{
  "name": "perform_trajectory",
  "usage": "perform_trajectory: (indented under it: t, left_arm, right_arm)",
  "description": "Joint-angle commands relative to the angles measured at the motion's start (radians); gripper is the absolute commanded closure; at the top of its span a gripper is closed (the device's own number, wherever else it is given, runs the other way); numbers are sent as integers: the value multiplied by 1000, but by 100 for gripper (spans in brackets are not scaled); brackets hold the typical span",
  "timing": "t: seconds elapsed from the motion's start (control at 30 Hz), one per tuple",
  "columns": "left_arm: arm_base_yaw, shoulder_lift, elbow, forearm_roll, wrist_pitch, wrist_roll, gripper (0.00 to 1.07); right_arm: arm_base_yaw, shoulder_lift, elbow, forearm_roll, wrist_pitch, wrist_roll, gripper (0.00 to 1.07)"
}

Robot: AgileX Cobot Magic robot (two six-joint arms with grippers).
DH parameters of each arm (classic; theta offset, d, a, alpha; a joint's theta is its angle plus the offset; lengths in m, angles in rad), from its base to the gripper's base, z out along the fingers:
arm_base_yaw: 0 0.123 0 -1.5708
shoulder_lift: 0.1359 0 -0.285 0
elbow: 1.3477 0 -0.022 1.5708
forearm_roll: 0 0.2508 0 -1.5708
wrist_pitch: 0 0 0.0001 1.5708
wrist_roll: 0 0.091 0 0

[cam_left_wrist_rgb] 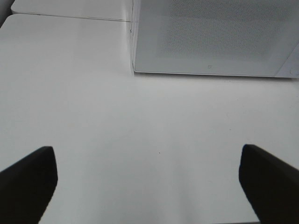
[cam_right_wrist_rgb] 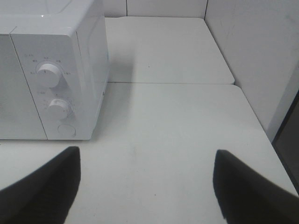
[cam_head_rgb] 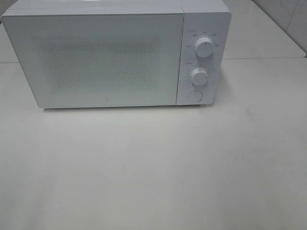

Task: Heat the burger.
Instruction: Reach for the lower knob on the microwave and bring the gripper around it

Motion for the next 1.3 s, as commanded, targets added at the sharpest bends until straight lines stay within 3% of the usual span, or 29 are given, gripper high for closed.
perform_trajectory:
  t: [0.03,1.3]
  left_arm:
    - [4,-15,1,-9,-11,-8,9]
    - [4,-15,1,-9,-11,-8,9]
  right_arm:
    - [-3,79,2,5,-128,-6,32]
    - [-3,726,2,2,-876,-3,32]
